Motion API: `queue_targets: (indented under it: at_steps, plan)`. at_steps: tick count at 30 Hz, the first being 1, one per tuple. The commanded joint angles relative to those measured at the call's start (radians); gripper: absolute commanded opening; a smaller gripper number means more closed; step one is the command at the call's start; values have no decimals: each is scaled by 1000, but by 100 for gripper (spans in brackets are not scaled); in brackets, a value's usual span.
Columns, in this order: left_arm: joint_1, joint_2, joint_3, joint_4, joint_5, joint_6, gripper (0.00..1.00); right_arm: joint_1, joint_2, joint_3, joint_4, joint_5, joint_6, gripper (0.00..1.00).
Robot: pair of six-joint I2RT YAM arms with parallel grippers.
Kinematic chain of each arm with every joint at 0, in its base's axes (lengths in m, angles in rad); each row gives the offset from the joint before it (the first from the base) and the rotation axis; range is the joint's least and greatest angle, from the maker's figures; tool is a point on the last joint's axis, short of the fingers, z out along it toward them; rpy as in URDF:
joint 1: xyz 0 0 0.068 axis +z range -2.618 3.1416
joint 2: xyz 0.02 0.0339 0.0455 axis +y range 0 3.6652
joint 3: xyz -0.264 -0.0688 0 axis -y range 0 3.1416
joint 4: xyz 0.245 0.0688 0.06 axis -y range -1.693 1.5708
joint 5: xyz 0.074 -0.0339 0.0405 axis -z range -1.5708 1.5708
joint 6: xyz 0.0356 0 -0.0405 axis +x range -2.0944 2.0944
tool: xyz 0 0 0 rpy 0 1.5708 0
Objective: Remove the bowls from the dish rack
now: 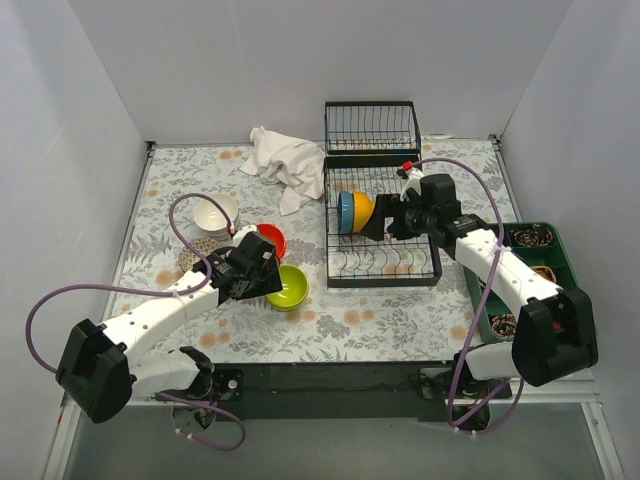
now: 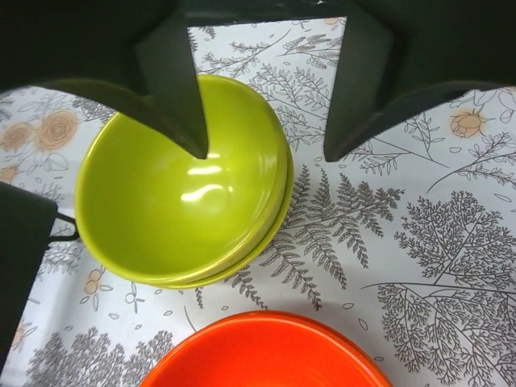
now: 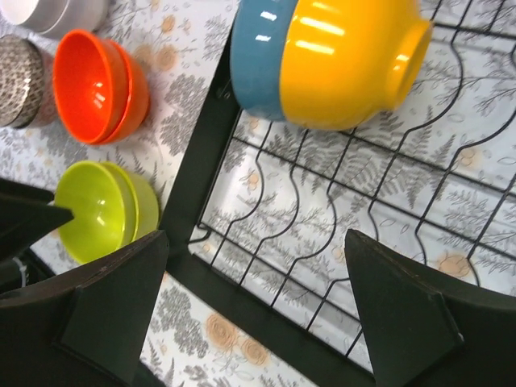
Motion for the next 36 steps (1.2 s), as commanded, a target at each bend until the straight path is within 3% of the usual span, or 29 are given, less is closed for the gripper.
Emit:
queue_targets:
  at_steps: [1, 6, 8, 17, 27, 33, 36]
  plan:
    - [3, -84, 30, 5, -17, -14, 67, 6, 60, 71, 141, 89, 11, 99]
    - [3, -176, 30, 3, -25, -32, 94, 6, 162, 106, 198, 166, 22, 99]
    - [4, -200, 26, 10, -25, -37, 98, 7, 211, 132, 206, 181, 22, 98]
    - [4, -262, 21, 2, -22, -38, 98, 7, 370, 241, 243, 154, 19, 99]
    - [4, -280, 10, -4, -17, -32, 98, 6, 452, 249, 246, 106, 5, 97]
    - [4, -283, 9, -4, -22, -21, 98, 6, 461, 255, 236, 93, -29, 84]
    - [4, -285, 10, -1, -26, -15, 98, 7, 439, 251, 220, 117, -43, 68]
